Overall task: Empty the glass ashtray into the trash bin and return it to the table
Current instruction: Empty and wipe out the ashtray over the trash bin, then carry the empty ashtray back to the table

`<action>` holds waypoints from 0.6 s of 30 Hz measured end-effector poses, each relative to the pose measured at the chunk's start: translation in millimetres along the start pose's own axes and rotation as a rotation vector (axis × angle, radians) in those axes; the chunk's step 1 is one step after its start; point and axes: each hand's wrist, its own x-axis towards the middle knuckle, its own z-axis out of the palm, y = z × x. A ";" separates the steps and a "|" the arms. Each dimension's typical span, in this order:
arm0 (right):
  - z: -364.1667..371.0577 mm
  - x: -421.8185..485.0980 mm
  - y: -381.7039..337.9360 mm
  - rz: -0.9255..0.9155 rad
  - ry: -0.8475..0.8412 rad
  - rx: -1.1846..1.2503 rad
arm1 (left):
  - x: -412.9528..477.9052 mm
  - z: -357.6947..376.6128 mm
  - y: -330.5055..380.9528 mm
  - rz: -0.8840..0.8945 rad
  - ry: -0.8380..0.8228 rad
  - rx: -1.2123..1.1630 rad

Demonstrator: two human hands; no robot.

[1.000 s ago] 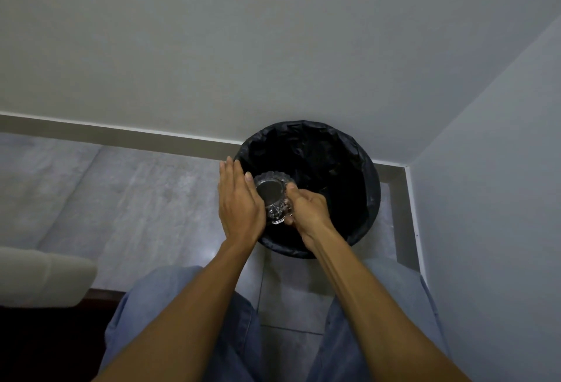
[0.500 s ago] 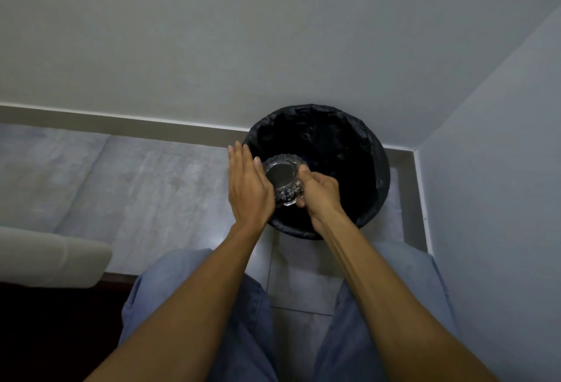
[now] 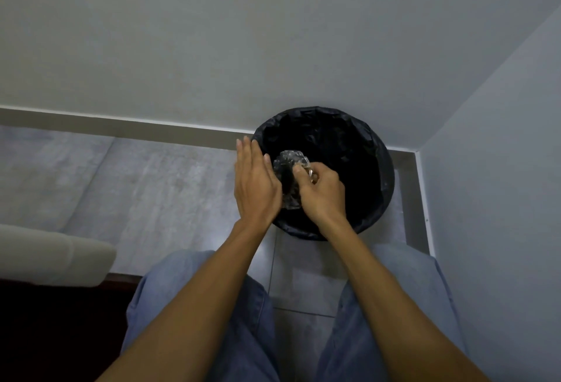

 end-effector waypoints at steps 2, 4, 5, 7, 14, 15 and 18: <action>-7.3 -5.3 -7.2 -0.254 0.039 -0.172 | 0.7 -10.8 13.6 0.045 -0.065 -0.045; -10.3 -8.2 -11.4 -0.424 0.035 -0.312 | 8.6 -20.3 24.2 -0.065 -0.201 -0.178; -10.4 -9.3 -13.4 -0.486 0.023 -0.376 | 15.3 -26.7 28.4 -0.172 -0.266 -0.301; -13.0 -13.0 -14.4 -0.587 0.021 -0.476 | 29.1 -33.5 29.4 -0.340 -0.327 -0.502; -65.1 -50.2 -81.4 -0.598 -0.138 -0.552 | 26.3 -89.5 82.0 -0.538 -0.372 -0.576; -77.8 -57.5 -101.2 -0.499 -0.141 -0.429 | 22.1 -106.0 94.9 -0.566 -0.358 -0.609; -114.3 -74.1 -159.5 -0.158 0.038 -0.170 | 13.4 -160.5 130.2 -0.683 -0.279 -0.732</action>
